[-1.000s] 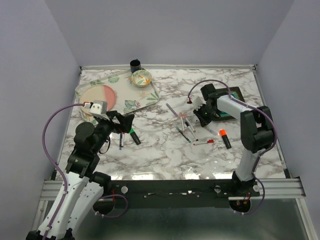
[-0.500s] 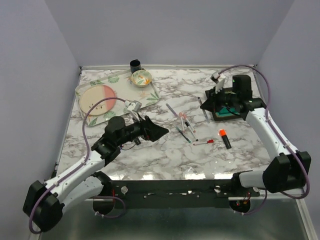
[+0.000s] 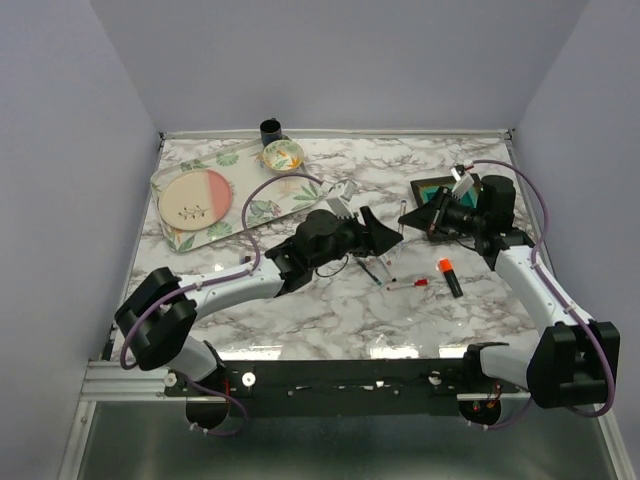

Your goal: Open the pen caps

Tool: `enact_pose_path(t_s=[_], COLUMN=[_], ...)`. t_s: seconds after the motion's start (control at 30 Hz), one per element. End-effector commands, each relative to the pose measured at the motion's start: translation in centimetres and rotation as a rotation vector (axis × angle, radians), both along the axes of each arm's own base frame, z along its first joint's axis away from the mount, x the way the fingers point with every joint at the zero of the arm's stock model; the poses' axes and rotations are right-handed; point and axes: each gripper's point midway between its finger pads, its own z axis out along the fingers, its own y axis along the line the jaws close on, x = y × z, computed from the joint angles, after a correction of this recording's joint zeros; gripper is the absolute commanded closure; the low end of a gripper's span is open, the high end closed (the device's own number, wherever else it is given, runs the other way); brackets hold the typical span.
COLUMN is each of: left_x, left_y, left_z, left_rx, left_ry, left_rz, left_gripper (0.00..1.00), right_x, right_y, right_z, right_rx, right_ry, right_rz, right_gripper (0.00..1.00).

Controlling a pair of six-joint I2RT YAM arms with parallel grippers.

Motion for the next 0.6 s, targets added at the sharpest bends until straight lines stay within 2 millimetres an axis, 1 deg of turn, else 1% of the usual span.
enact_pose_path(t_s=[0.0, 0.03, 0.07, 0.1, 0.13, 0.2, 0.3, 0.37, 0.43, 0.5, 0.57], left_x=[1.9, 2.1, 2.1, 2.1, 2.1, 2.1, 1.9, 1.7, 1.3, 1.1, 1.1], left_y=[-2.2, -1.9, -2.0, -2.4, -2.3, -2.5, -2.9, -3.3, -3.6, -3.7, -3.7], left_z=[-0.6, -1.8, -2.3, -2.4, -3.0, -3.2, -3.8, -4.2, -4.9, -5.2, -5.3], left_rx=[0.08, 0.141, 0.171, 0.189, 0.215, 0.235, 0.256, 0.261, 0.275, 0.28, 0.28], left_ry=[0.033, 0.045, 0.048, 0.049, 0.057, 0.056, 0.064, 0.074, 0.088, 0.094, 0.094], left_rz=[0.103, 0.13, 0.135, 0.135, 0.136, 0.135, 0.116, 0.097, 0.072, 0.061, 0.056], left_gripper=[0.33, 0.33, 0.35, 0.35, 0.39, 0.39, 0.45, 0.52, 0.56, 0.59, 0.67], right_x=[0.3, 0.2, 0.1, 0.1, 0.1, 0.2, 0.4, 0.4, 0.5, 0.5, 0.6], right_y=[0.6, 0.6, 0.7, 0.7, 0.7, 0.7, 0.6, 0.6, 0.6, 0.5, 0.4], right_z=[2.6, 2.6, 2.6, 2.5, 2.4, 2.3, 2.2, 2.2, 2.1, 2.0, 1.8], right_rx=[0.101, 0.105, 0.113, 0.115, 0.116, 0.115, 0.113, 0.112, 0.111, 0.109, 0.105], right_ry=[-0.038, -0.041, -0.037, -0.037, -0.035, -0.03, -0.028, -0.024, -0.024, -0.023, -0.02], right_rz=[-0.012, -0.008, 0.001, -0.001, -0.001, -0.008, -0.017, -0.024, -0.023, -0.029, -0.036], right_gripper=[0.99, 0.99, 0.99, 0.99, 0.99, 0.99, 0.99, 0.99, 0.99, 0.99, 0.99])
